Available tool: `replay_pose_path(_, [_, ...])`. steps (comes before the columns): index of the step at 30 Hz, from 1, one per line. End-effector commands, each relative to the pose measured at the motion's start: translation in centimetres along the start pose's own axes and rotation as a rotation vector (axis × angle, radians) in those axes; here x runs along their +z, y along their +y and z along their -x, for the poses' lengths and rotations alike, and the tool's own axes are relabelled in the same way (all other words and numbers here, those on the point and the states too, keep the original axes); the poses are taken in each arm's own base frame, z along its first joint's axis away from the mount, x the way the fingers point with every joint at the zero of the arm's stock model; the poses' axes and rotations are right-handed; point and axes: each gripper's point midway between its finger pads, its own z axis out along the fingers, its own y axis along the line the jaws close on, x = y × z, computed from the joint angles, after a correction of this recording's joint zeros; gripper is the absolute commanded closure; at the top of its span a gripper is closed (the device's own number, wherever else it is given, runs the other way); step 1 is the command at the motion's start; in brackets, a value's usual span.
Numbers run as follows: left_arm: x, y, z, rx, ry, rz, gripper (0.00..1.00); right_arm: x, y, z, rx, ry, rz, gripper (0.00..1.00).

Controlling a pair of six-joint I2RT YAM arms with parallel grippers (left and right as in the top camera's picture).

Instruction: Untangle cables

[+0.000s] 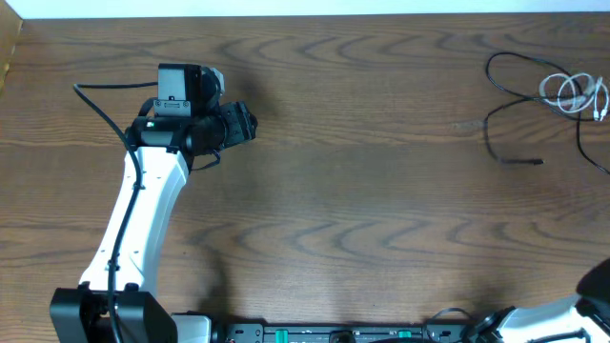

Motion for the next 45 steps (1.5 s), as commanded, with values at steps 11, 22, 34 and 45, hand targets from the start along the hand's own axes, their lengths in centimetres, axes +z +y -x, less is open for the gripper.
replay_pose_path(11, [0.1, 0.2, 0.0, 0.013, -0.001, 0.005, 0.34, 1.5, -11.5, 0.0, 0.229, -0.01, -0.264, 0.99])
replay_pose_path(22, [0.1, 0.2, 0.0, 0.014, -0.002, 0.004, 0.34, 1.7, -4.3, -18.2, -0.02, 0.68, -0.282, 0.99])
replay_pose_path(34, [0.1, 0.2, 0.0, 0.015, -0.002, 0.003, 0.34, 6.6, -1.8, -37.1, -0.105, 1.17, -0.166, 0.96])
replay_pose_path(45, [0.1, 0.2, 0.0, 0.015, -0.002, 0.004, 0.34, 11.2, 0.4, -43.5, -0.014, 1.126, -0.036, 0.47])
